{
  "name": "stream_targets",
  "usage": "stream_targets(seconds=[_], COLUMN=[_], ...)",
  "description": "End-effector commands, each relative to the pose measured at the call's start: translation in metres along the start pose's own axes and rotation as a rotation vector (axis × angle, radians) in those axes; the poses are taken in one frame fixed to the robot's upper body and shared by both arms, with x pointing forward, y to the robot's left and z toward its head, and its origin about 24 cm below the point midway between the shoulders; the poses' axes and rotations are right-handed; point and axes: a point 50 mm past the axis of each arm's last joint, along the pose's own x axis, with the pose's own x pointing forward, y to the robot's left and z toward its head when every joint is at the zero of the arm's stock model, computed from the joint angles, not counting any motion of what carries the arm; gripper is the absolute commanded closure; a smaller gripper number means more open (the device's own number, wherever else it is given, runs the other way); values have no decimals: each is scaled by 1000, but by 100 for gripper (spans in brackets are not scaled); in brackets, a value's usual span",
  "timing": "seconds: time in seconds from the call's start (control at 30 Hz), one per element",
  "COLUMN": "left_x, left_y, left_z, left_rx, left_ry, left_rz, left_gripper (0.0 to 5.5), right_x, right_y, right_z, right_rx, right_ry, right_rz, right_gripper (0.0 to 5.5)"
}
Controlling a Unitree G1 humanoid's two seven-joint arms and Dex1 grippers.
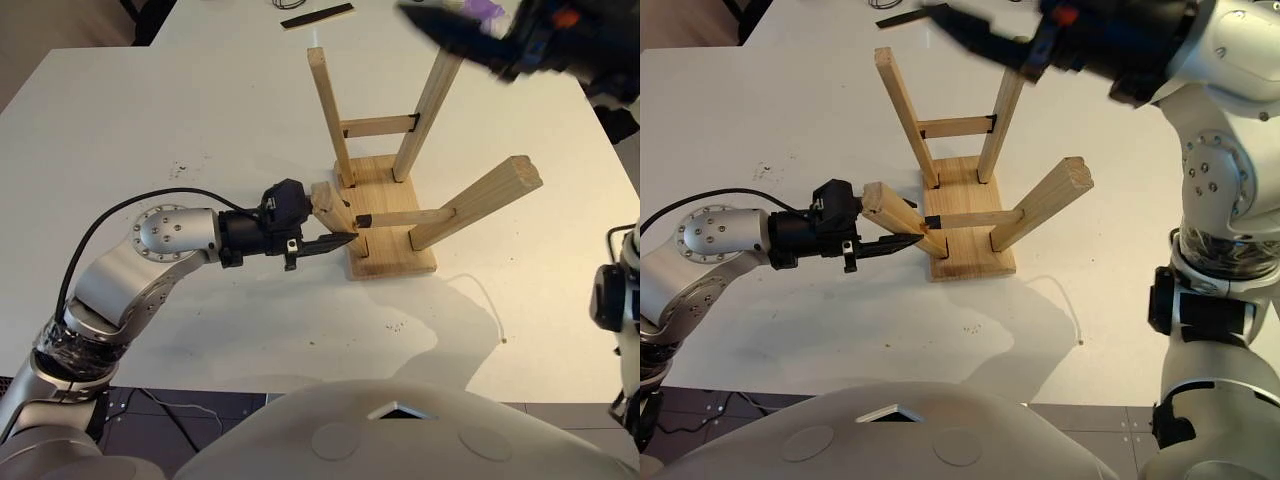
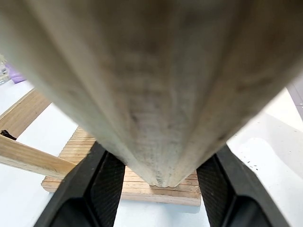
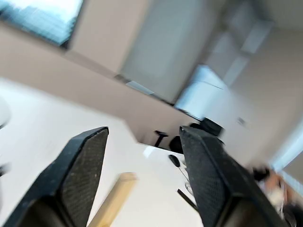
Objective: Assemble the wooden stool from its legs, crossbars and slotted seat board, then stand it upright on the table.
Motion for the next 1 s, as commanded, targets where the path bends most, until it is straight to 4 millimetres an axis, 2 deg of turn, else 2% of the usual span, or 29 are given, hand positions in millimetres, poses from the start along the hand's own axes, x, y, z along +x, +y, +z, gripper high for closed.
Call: stream_targets(seconds=[0.03, 0.2, 0.37, 0.53, 0.67, 0.8, 0.87, 0.93, 1.0], left_x=[-8, -8, -8, -3, -2, -2, -2, -2, -3], left_y=[1, 0, -2, -3, -4, -3, -2, -2, -2], left_z=[-50, -51, -50, -51, -51, -51, -51, -51, -52], left_rx=[-186, -195, -201, -202, -206, -207, -205, -204, -202], left_ry=[279, 291, 288, 282, 279, 279, 280, 283, 291], left_rz=[122, 149, 169, 180, 189, 194, 192, 189, 187], left_gripper=[342, 342, 342, 342, 342, 342, 342, 342, 342], right_x=[20, 33, 50, 62, 69, 75, 75, 71, 62], right_y=[13, 25, 38, 43, 35, 13, 10, 21, 44], right_z=[1, -34, -68, -77, -82, -99, -108, -120, -123], right_rx=[-185, -220, -237, -298, -352, -405, -409, -366, -279], right_ry=[157, 367, 467, 496, 512, 577, 602, 617, 590], right_rz=[132, 287, 485, 558, 530, 430, 417, 495, 649], right_gripper=[273, 273, 273, 273, 273, 273, 273, 273, 273])
